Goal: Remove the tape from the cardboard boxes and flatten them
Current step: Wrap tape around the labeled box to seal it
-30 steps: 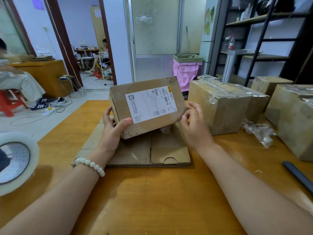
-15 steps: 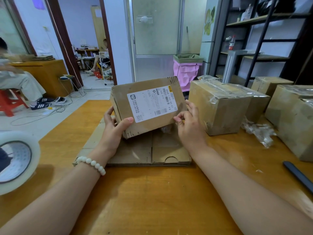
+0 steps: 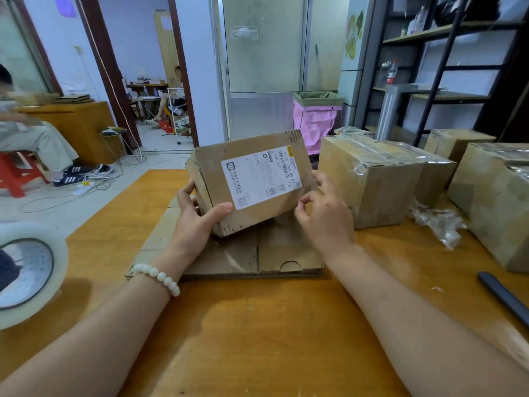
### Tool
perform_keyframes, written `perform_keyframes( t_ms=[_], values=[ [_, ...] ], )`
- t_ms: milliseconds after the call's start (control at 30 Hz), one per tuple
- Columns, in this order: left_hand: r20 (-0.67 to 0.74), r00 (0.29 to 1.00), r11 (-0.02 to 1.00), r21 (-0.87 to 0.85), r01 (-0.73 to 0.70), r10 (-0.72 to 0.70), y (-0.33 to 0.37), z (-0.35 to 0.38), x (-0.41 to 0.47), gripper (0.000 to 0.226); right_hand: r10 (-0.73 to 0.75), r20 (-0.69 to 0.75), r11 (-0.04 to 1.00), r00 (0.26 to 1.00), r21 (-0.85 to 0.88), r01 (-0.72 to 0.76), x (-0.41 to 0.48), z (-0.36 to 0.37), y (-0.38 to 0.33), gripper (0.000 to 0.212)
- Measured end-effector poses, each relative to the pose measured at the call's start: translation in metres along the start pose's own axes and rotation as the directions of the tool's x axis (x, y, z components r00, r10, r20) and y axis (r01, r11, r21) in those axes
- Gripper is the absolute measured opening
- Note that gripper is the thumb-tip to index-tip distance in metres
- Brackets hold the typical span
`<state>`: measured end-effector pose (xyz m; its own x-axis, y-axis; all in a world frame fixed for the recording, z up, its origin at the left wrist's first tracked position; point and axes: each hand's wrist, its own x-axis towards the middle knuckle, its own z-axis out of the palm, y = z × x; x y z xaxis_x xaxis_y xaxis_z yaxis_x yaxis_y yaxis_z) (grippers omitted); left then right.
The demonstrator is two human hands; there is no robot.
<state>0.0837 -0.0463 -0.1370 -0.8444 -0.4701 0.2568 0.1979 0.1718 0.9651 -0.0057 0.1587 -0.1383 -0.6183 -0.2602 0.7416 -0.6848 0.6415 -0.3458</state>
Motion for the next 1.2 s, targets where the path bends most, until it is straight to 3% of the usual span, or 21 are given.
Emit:
perform_keyframes(
  t_ms=[200,433,533,767,867,1100,1200],
  values=[
    [-0.008,1.000,1.000,0.026,-0.007,0.007,0.000,0.003,-0.001,0.119,0.106,0.025,0.994,0.994,-0.020,-0.106,0.005,0.004,-0.002,0.009],
    [-0.008,0.999,0.998,-0.053,0.034,-0.035,-0.003,0.001,0.002,0.119,0.129,0.001,0.947,0.992,0.295,-0.124,0.005,0.001,0.009,0.010],
    [0.021,1.000,0.998,-0.054,0.021,-0.020,-0.004,0.001,0.002,0.119,0.137,0.014,0.931,0.991,0.339,-0.133,0.005,-0.002,0.015,0.018],
    [0.016,1.000,0.999,-0.035,0.017,-0.016,-0.004,0.000,0.003,0.117,-0.013,-0.055,0.991,0.998,0.132,0.020,0.003,0.005,0.007,0.013],
    [0.014,1.000,0.999,-0.032,0.012,-0.012,-0.003,0.001,0.002,0.111,-0.014,-0.060,0.999,0.998,0.036,0.016,0.004,0.008,0.003,0.016],
    [0.030,1.000,1.000,-0.015,-0.002,0.002,-0.003,0.001,0.002,0.110,0.075,-0.026,0.997,0.997,-0.019,-0.075,0.007,0.009,0.001,0.019],
    [0.030,1.000,1.000,-0.012,-0.006,0.006,-0.004,0.002,0.002,0.111,0.054,-0.033,0.997,0.998,0.059,-0.052,0.007,0.006,0.007,0.016]
  ],
)
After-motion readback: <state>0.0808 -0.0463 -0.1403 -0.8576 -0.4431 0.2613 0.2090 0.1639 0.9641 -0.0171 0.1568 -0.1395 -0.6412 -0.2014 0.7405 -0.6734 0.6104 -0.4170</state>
